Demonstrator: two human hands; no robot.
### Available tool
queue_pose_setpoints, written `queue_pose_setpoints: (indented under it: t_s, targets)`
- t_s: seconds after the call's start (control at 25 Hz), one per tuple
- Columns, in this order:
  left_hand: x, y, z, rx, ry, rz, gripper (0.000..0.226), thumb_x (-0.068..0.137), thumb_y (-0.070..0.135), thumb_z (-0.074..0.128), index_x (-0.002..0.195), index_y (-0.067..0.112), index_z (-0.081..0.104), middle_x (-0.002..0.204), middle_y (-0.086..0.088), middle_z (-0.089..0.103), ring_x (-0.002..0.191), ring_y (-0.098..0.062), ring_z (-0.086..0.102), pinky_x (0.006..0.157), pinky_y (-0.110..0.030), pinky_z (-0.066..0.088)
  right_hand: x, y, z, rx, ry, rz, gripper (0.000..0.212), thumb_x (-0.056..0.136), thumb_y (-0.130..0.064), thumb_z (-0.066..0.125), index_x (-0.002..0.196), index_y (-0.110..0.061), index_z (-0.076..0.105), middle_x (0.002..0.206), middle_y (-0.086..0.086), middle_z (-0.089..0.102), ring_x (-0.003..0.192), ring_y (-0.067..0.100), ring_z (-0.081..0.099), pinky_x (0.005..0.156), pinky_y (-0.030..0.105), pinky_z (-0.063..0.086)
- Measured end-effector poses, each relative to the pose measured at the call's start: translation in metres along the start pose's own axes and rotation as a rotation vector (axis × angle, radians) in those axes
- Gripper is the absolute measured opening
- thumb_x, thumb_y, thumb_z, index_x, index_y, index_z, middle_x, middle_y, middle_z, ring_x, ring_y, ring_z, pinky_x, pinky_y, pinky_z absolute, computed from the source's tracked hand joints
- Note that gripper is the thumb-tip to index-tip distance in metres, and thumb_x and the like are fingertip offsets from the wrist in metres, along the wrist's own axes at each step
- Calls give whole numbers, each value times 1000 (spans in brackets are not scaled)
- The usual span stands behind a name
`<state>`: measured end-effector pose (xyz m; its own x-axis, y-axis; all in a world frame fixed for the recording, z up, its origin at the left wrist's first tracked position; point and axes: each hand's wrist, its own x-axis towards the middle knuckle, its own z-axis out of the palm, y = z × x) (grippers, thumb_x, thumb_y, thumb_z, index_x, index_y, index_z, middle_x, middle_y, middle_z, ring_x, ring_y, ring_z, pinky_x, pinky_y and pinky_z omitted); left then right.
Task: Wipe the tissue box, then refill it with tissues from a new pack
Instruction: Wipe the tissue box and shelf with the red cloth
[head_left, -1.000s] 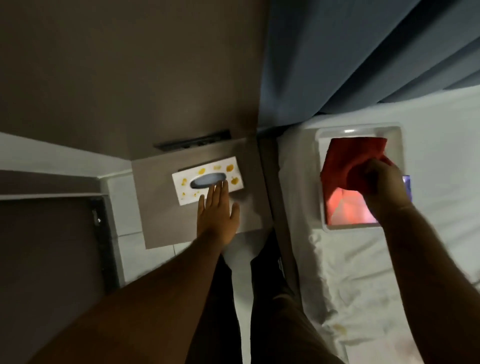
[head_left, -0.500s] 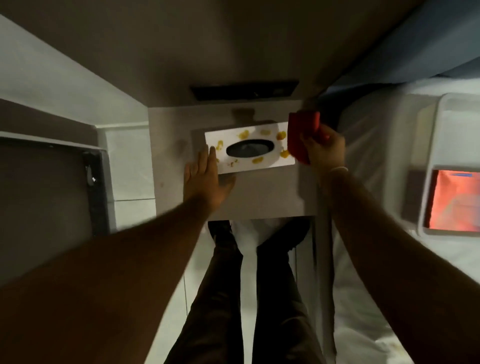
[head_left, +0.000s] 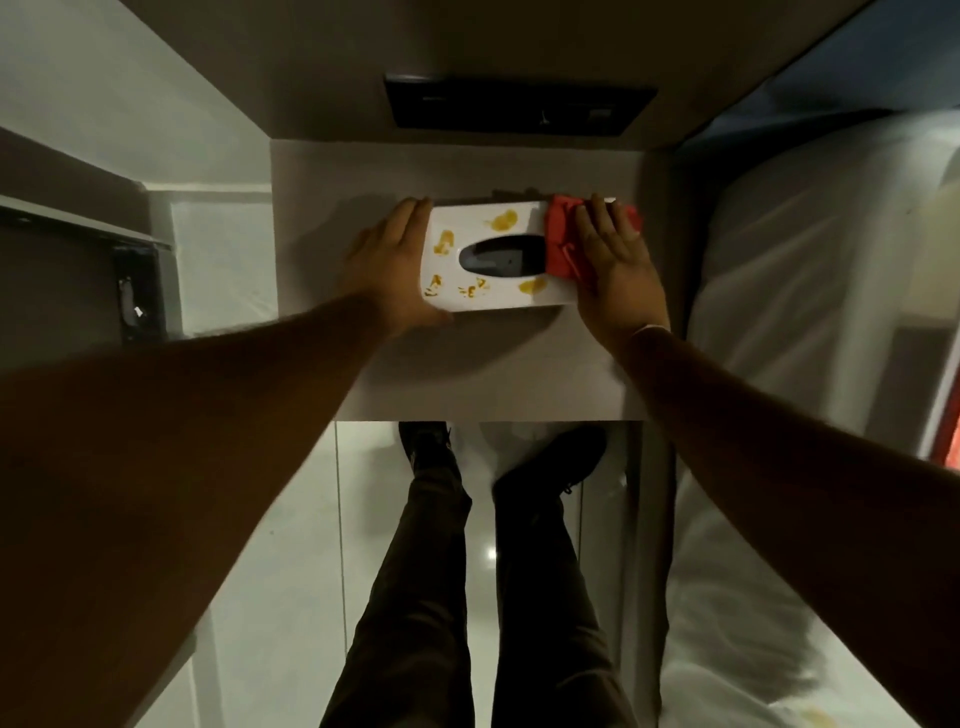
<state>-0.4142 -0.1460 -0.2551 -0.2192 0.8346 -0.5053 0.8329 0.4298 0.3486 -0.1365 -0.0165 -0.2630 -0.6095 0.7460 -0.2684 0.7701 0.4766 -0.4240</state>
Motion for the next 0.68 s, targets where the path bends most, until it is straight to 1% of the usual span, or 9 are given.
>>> queue_pose_setpoints:
  t_s: [0.08,0.16,0.24,0.32,0.4,0.48,0.64,0.68]
  targets:
    - [-1,-1,2,6,16,8,141,63,60,95,168,22,9,171,-6,22,142,-36,45,117,-54,41,-18,-1,4,24,21,28,66,102,-15,46,166,-16,28,174,9,23,161,35,15,128,55,19]
    - [0,-2,4,14,23,6,142,61,61,96,167,24,10,170,-4,25,135,-35,52,112,-53,47,-49,-4,13,48,51,56,68,101,-9,51,165,-16,30,173,8,24,161,34,16,128,56,20]
    - [2,-3,7,-10,27,-4,142,59,60,97,166,25,10,169,-3,25,133,-33,53,108,-54,50,-75,-7,21,63,45,84,68,102,-9,52,166,-18,29,173,6,24,161,31,15,128,56,20]
    - [5,-8,13,-98,26,11,141,58,54,99,165,28,11,169,-2,23,136,-32,51,105,-55,53,-82,-10,26,75,29,115,67,104,-13,49,166,-20,27,174,4,22,161,29,12,128,56,19]
    - [7,-14,18,-229,26,51,142,57,44,102,165,29,11,167,-1,24,138,-30,47,104,-55,55,-79,-15,31,87,40,147,65,104,-18,43,167,-20,25,175,3,21,162,27,10,129,54,18]
    - [11,-23,22,-292,23,84,143,58,38,103,165,32,9,165,-1,27,139,-26,47,104,-54,56,-77,-24,36,136,81,197,67,103,-21,39,167,-20,23,175,2,18,162,27,7,130,52,16]
    - [16,-39,29,-311,32,126,143,60,38,102,167,31,7,163,-3,34,141,-25,48,110,-58,51,-64,-53,52,247,210,363,73,98,-7,42,167,-15,21,176,7,15,162,33,3,130,57,12]
    - [14,-40,30,-333,27,104,144,61,37,102,167,33,4,162,-4,37,141,-24,49,112,-58,49,-60,-62,57,250,238,379,73,97,-9,39,167,-14,20,176,9,15,162,34,2,129,58,10]
